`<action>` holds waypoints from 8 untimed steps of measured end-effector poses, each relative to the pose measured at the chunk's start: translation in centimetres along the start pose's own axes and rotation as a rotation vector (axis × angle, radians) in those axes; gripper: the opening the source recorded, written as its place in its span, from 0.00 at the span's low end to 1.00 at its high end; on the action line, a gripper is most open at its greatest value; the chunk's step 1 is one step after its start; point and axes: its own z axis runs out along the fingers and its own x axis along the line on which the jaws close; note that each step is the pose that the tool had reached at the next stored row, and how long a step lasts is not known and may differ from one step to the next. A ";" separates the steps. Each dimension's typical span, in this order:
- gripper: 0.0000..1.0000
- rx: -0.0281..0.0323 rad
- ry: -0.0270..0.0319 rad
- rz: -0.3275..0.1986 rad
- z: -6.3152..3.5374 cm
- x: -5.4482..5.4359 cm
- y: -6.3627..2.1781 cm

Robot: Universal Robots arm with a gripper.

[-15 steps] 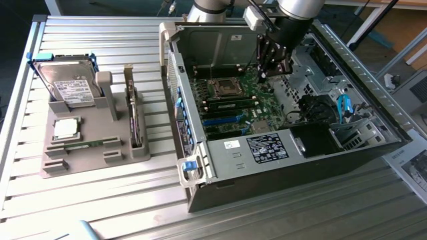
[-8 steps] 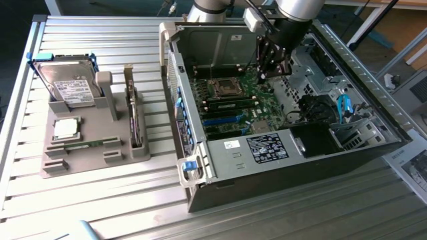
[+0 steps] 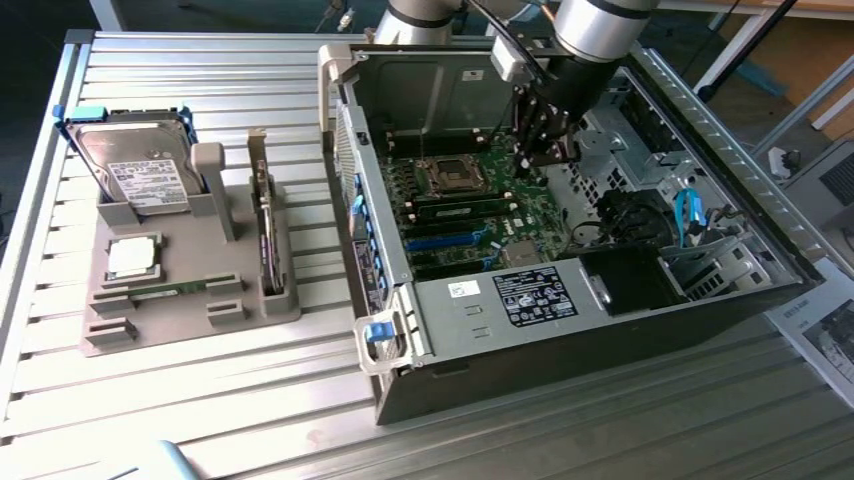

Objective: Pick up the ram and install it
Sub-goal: 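Press down the ram until it locks into place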

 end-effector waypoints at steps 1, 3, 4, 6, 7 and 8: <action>0.11 -0.0008 -0.0001 0.000 0.17 0.0 -0.08; 0.11 -0.0023 0.0000 0.000 0.53 0.0 -0.20; 0.11 -0.0030 0.0000 0.000 0.75 0.0 -0.25; 0.11 -0.0039 -0.0002 0.000 1.22 -0.1 -0.28; 0.11 -0.0042 -0.0002 0.000 1.40 -0.1 -0.30; 0.11 -0.0045 -0.0004 0.000 1.64 -0.1 -0.31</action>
